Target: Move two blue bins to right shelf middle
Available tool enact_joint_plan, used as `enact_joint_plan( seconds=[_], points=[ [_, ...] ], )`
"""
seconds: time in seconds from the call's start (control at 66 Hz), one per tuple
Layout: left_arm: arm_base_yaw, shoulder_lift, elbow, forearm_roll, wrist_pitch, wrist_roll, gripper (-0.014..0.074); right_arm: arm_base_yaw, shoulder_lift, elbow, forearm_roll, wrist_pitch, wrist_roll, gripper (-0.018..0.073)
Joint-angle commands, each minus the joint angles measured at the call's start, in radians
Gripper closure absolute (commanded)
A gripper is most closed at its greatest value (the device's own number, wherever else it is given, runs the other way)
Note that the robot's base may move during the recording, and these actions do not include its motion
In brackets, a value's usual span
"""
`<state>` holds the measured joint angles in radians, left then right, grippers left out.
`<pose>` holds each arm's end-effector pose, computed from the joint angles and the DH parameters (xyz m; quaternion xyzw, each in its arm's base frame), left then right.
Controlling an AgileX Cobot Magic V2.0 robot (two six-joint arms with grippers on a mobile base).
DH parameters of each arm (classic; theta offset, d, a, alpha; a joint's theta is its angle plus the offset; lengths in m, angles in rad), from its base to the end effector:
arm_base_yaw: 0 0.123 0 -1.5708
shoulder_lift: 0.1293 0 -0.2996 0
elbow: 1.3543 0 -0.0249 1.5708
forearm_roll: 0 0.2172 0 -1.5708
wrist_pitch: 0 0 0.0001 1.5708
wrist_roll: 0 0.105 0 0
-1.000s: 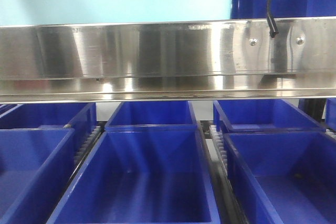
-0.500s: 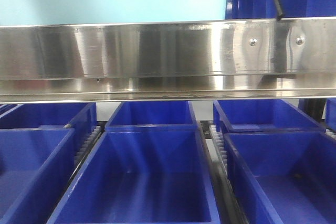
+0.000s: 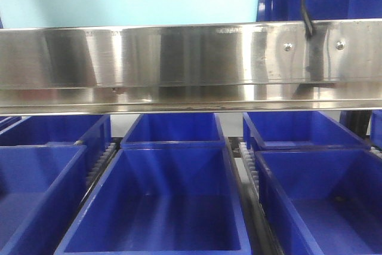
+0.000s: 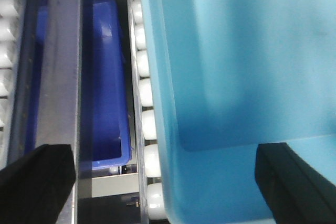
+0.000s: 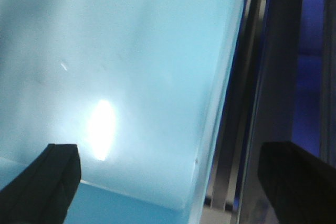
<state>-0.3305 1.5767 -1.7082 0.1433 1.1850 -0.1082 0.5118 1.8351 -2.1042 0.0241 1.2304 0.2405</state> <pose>0.2943 -0.0863 0.4058 0.1116 0.9457 0.0050 0.3053 0.3276 0.1867 0.4182 -0.1272 0.9312 0.1366 0.3130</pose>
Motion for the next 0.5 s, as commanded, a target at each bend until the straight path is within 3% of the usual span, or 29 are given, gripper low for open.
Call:
enact_joint_plan(
  seconds=[0.0, 0.121, 0.212, 0.394, 0.485],
  points=[
    [-0.001, -0.008, 0.028, -0.007, -0.046, -0.008, -0.0012, 0.000, 0.001, 0.050, -0.011, -0.009, 0.023, -0.0009],
    [0.003, -0.006, 0.054, -0.036, -0.084, -0.008, -0.0012, 0.000, 0.005, 0.083, -0.011, -0.009, 0.035, -0.0009],
    [0.042, -0.006, 0.064, -0.112, -0.103, -0.008, -0.0012, 0.000, 0.007, 0.083, -0.011, -0.009, 0.035, -0.0009],
    [0.145, -0.001, 0.064, -0.260, -0.094, 0.100, -0.0012, 0.000, 0.007, 0.083, -0.011, -0.016, 0.039, -0.0009],
    [0.150, -0.001, 0.064, -0.260, -0.089, 0.113, -0.0012, 0.000, 0.007, 0.083, -0.011, -0.033, 0.039, -0.0009]
  ],
)
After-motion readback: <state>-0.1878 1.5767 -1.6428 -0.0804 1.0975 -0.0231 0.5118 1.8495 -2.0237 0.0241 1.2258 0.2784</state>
